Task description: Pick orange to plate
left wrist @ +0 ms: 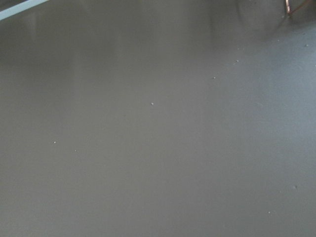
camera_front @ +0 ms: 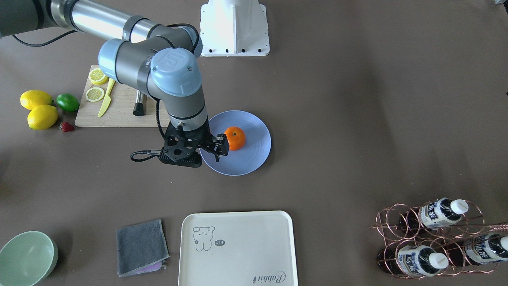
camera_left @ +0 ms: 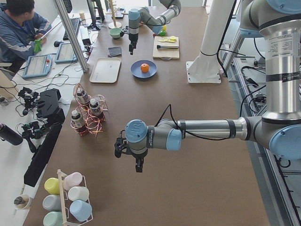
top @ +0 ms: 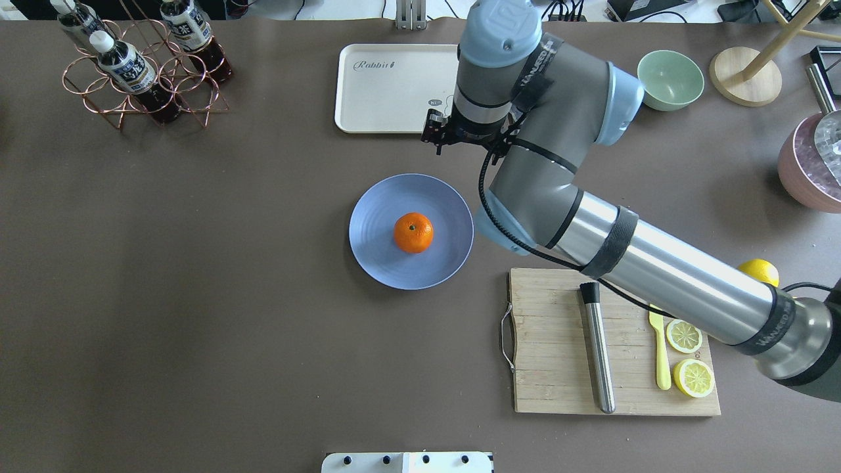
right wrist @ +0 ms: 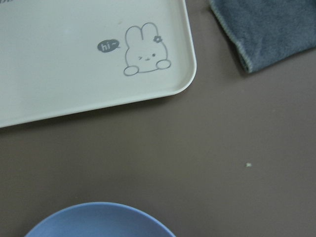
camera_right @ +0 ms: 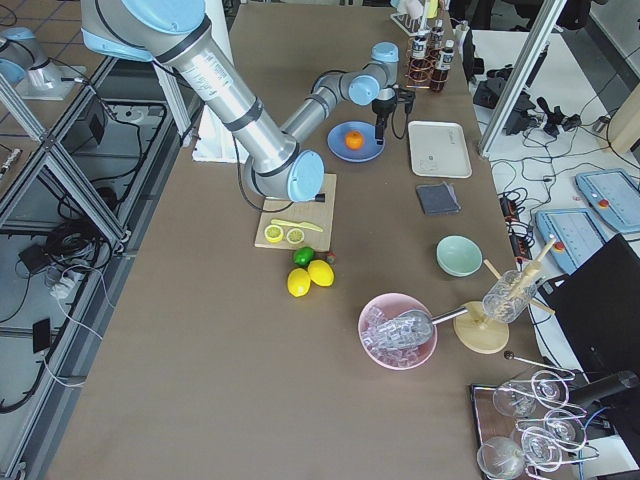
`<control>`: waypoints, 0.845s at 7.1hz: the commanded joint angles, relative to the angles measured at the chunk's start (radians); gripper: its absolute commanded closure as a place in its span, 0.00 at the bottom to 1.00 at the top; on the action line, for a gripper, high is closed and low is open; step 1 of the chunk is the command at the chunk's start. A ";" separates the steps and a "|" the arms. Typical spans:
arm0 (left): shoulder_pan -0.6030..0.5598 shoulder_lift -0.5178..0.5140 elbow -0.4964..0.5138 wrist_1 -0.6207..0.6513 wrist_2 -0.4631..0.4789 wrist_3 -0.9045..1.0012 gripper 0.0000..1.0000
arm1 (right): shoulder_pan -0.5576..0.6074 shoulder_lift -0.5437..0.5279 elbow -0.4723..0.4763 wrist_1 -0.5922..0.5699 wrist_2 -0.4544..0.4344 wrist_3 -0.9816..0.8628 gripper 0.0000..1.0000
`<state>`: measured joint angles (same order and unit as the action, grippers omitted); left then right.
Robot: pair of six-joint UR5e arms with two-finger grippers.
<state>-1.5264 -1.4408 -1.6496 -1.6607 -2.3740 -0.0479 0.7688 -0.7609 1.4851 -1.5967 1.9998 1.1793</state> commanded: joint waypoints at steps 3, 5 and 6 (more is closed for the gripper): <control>-0.009 -0.030 -0.002 0.108 0.042 0.109 0.00 | 0.388 -0.356 0.148 -0.118 0.140 -0.728 0.00; -0.009 -0.036 -0.006 0.108 0.042 0.109 0.00 | 0.542 -0.512 0.149 -0.118 0.142 -1.060 0.00; -0.011 -0.039 -0.006 0.107 0.042 0.109 0.00 | 0.602 -0.596 0.147 -0.114 0.158 -1.181 0.00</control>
<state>-1.5361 -1.4766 -1.6543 -1.5529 -2.3317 0.0612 1.2895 -1.2558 1.6329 -1.7139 2.1443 0.1667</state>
